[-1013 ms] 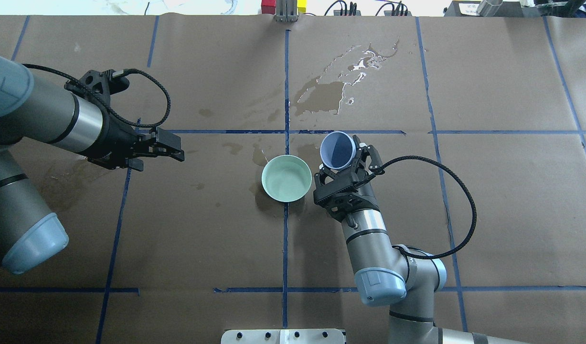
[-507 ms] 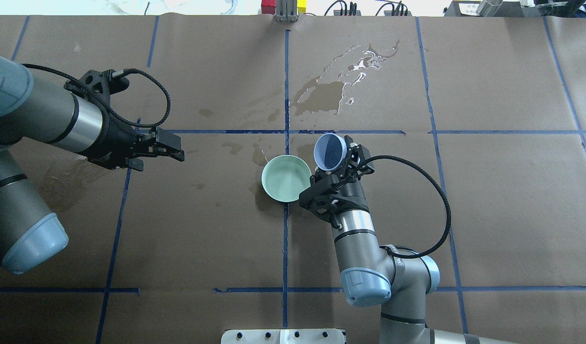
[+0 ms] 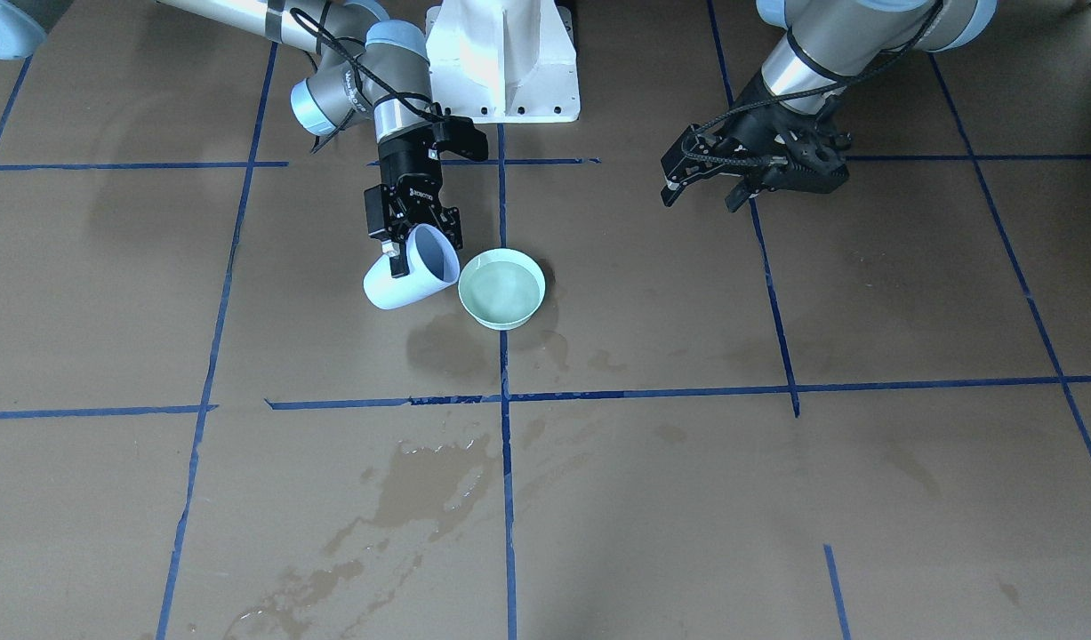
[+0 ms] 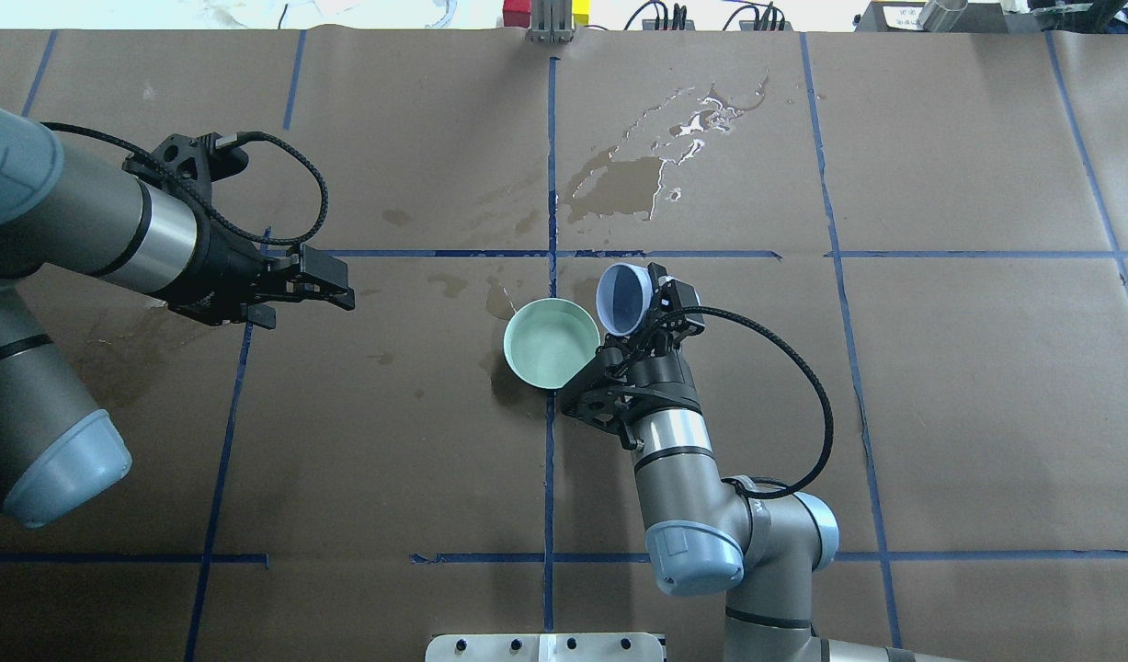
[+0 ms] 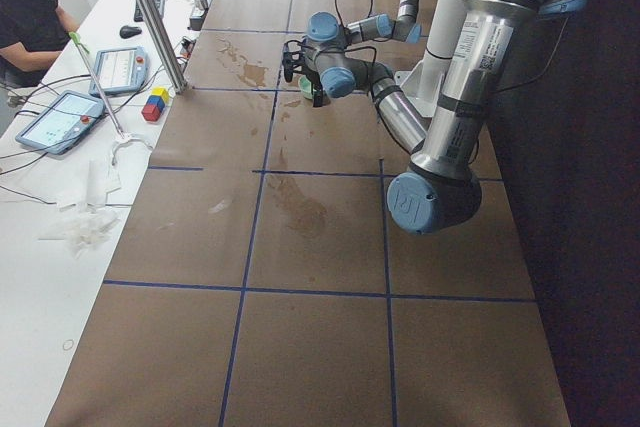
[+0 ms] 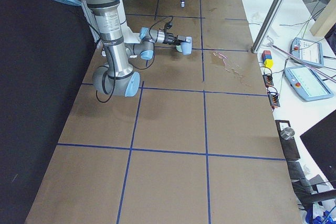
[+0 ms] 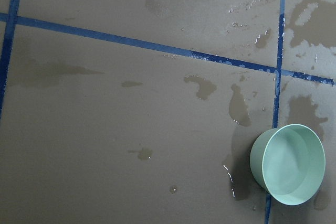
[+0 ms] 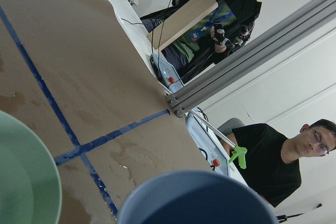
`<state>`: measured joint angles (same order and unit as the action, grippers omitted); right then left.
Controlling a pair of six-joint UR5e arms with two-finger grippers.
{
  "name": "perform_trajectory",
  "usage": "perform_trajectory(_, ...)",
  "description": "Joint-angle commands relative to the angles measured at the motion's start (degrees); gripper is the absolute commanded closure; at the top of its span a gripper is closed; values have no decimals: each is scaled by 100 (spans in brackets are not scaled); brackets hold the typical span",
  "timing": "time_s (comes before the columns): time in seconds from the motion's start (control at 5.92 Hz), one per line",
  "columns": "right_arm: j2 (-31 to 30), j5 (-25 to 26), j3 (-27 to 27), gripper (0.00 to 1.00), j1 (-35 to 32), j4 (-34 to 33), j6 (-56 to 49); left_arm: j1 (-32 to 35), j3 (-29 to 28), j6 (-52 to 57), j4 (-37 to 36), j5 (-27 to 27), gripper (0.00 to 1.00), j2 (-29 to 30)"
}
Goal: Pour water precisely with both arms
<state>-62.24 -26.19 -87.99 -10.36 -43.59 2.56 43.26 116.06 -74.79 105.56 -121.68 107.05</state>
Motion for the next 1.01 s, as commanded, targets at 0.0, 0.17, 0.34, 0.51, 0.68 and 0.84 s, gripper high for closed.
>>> perform_trajectory(0.0, 10, -8, 1, 100, 17, -1, -892, -2, -4, -9, 0, -4, 0, 0)
perform_trajectory(0.17, 1, -9, 10, 100, 26, -9, -1228, -2, -4, -9, 0, 4, 0, -9)
perform_trajectory(0.34, 1, -9, 19, 100, 26, -1, -1553, -2, -4, 0, 0, -4, 0, -9)
perform_trajectory(0.51, 1, -9, 27, 99, 34, -9, -1739, -2, 5, -9, 9, -4, 0, -35)
perform_trajectory(0.68, 10, -9, 27, 99, 52, -1, -2028, -2, 5, -9, 0, -4, 0, -35)
perform_trajectory(0.84, 10, 0, 27, 99, 96, -9, -2074, -2, 5, -9, 0, -4, 0, -35)
